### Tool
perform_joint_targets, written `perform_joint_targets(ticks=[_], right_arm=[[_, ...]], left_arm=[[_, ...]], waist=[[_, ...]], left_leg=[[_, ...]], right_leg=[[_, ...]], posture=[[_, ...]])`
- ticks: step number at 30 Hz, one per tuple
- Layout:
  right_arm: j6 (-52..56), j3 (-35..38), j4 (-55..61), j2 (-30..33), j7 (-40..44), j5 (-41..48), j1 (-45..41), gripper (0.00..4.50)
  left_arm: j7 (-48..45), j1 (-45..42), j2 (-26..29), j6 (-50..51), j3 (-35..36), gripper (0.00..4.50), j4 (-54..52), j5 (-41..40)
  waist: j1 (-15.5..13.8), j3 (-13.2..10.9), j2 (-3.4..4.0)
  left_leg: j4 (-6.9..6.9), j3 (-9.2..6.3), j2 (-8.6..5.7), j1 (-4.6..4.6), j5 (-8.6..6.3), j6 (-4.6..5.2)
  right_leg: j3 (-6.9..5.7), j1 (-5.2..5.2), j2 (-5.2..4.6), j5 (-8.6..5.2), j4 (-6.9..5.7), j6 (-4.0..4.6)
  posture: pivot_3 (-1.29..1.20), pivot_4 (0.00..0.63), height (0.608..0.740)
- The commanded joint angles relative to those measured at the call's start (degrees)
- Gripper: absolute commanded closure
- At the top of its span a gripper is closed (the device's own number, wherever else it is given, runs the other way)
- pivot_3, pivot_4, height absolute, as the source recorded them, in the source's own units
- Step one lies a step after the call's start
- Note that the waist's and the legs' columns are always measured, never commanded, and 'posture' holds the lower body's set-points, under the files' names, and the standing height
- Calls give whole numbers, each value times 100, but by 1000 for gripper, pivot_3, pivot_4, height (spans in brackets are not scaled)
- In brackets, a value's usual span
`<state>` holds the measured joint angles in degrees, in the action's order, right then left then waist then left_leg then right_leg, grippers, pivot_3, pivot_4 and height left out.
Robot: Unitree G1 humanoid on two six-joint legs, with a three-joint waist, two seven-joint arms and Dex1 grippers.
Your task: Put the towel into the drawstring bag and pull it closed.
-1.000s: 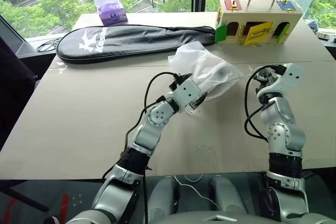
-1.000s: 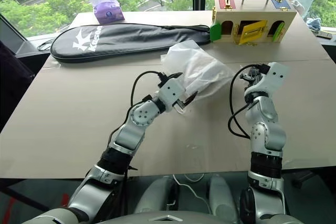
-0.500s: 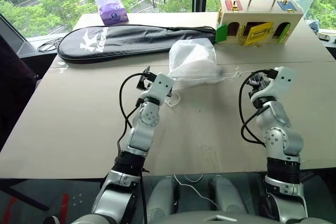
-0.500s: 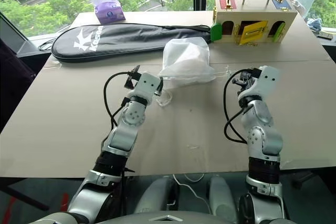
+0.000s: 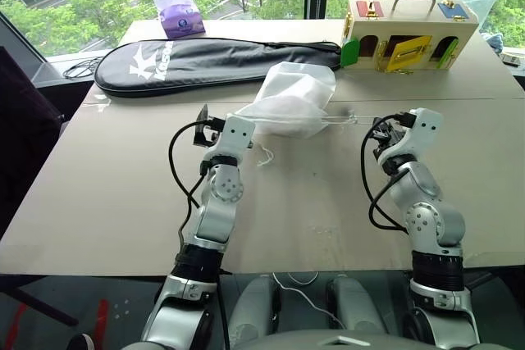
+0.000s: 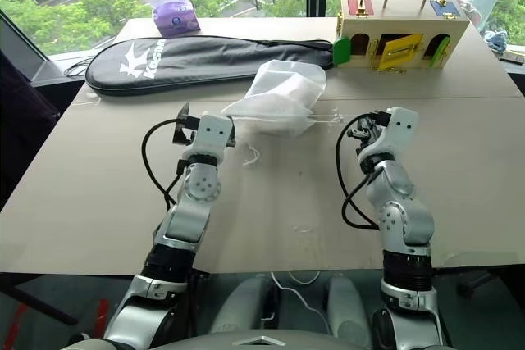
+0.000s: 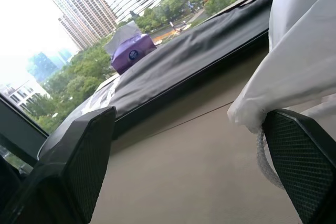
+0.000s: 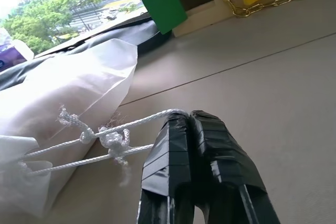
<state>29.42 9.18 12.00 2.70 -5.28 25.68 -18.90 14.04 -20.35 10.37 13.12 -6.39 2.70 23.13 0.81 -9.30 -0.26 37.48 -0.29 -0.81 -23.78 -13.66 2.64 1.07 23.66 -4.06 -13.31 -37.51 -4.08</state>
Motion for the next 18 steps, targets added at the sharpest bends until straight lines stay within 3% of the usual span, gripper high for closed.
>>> perform_joint_targets(ticks=[1,11,18], right_arm=[[-157,426,388,150,-250,-157,89,4500],[-34,396,415,215,-250,-119,157,4500],[-17,293,383,293,-153,-141,81,4500]], left_arm=[[357,152,123,269,451,64,-180,198],[1439,154,153,-178,761,64,-663,630],[1694,102,250,-254,845,64,-773,726]], waist=[[-3,0,0],[-8,0,-1],[-6,1,-2]], left_leg=[[0,0,0,0,0,0],[1,-2,0,0,1,-1],[1,-2,0,0,1,-1]], right_leg=[[0,0,0,0,0,0],[0,0,0,0,-3,0],[-2,1,0,0,-5,0]], posture=[[0,150,740],[0,150,740],[0,150,740]])
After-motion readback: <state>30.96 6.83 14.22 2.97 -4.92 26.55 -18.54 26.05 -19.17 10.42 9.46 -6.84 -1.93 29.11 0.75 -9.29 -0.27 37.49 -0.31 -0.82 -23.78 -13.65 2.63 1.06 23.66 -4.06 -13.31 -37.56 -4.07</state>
